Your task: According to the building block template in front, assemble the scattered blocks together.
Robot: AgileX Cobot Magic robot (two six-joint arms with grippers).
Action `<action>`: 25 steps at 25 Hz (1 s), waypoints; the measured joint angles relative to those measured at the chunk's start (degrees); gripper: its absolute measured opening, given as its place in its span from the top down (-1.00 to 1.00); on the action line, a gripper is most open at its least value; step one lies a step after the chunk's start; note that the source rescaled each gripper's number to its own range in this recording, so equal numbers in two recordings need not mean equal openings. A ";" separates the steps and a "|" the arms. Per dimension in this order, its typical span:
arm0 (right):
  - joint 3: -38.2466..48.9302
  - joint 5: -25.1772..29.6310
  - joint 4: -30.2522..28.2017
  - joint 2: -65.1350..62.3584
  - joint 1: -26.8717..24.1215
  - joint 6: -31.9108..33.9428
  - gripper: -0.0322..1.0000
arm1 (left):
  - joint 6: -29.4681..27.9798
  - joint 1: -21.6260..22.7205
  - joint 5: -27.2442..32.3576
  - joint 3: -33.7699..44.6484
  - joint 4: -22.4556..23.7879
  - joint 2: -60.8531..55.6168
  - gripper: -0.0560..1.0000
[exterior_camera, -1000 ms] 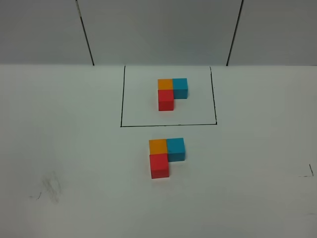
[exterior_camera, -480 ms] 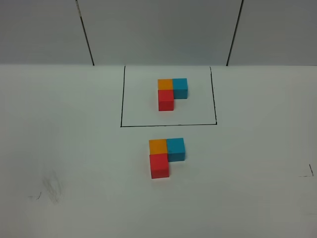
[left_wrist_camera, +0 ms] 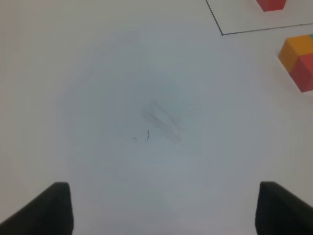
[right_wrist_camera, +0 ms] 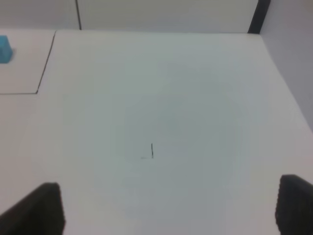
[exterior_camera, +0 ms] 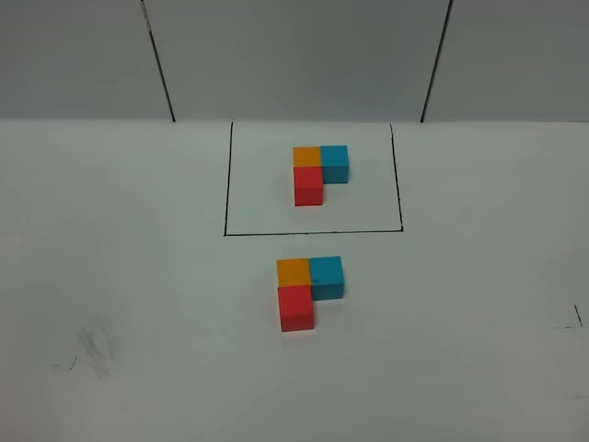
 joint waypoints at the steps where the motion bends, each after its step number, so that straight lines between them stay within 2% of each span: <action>1: 0.65 0.00 0.35 0.00 0.00 0.00 -0.86 | 0.00 0.00 0.00 0.00 0.00 0.00 -0.96; 11: 2.28 1.91 1.33 0.00 0.00 0.00 -0.81 | 0.00 0.00 0.00 0.00 0.00 0.00 -0.96; 25: 2.28 2.02 1.51 0.00 0.00 0.00 -0.22 | 0.00 0.00 -0.04 0.00 0.00 0.00 -0.96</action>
